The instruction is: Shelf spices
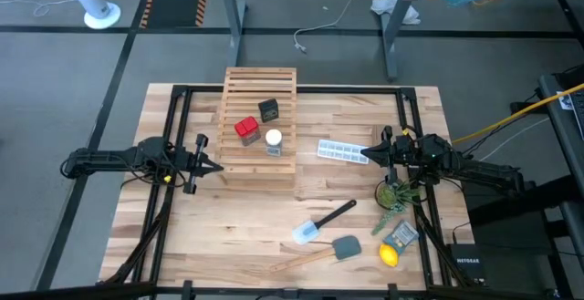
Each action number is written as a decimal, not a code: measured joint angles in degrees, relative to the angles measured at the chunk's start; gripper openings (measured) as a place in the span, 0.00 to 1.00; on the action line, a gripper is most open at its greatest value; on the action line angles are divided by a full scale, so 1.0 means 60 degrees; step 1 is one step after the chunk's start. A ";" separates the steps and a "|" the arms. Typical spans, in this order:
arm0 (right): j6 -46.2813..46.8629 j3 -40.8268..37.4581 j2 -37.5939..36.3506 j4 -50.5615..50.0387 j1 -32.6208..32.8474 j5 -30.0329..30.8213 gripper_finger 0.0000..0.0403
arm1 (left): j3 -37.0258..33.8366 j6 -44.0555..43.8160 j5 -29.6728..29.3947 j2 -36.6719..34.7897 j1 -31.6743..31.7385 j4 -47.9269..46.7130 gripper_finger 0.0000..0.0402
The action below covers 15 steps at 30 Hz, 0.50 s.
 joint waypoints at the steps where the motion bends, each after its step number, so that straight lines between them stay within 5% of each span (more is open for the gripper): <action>1: 0.0000 -0.0003 0.0001 -0.0002 -0.0002 0.0000 0.04 | -0.0002 0.0000 0.0000 0.0002 -0.0001 0.0004 0.00; 9: 0.0000 -0.0003 0.0000 0.0000 -0.0001 0.0014 0.04 | -0.0004 0.0033 0.0004 0.0004 -0.0028 0.0035 0.00; 15: 0.0000 -0.0003 -0.0001 0.0001 0.0000 0.0018 0.04 | -0.0004 -0.2923 0.0015 0.0004 -0.0039 0.0059 0.00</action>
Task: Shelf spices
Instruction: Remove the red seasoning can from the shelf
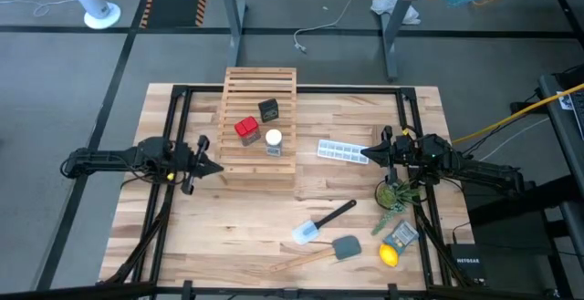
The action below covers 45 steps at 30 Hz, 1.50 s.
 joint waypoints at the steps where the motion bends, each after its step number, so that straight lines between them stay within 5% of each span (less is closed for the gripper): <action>1: 0.0000 0.0000 0.0003 0.0003 0.0001 0.0001 0.04 | 0.0000 -0.0481 0.0000 -0.0002 0.0000 0.0016 0.00; 7: 0.0000 0.0000 0.0002 0.0024 0.0000 0.0007 0.04 | 0.0000 -0.1057 -0.0602 -0.0003 0.0025 0.0540 0.00; 16: -0.0004 0.0000 0.0003 0.0050 -0.0002 0.0018 0.04 | 0.0000 -0.0071 -0.1424 0.0015 0.0029 0.1294 0.00; 21: -0.0002 0.0000 0.0002 0.0066 -0.0001 0.0025 0.04 | 0.0000 -0.0738 -0.2775 0.0015 0.0032 0.1536 0.03; 35: 0.0000 0.0004 0.0004 0.0083 -0.0002 0.0927 0.04 | 0.0000 -0.1361 -0.3257 0.1105 0.0033 0.2407 0.47; 45: 0.0000 0.0002 0.0001 0.0089 -0.0002 0.0922 0.04 | 0.0423 -0.0831 -0.3459 0.3247 0.0033 0.3697 0.57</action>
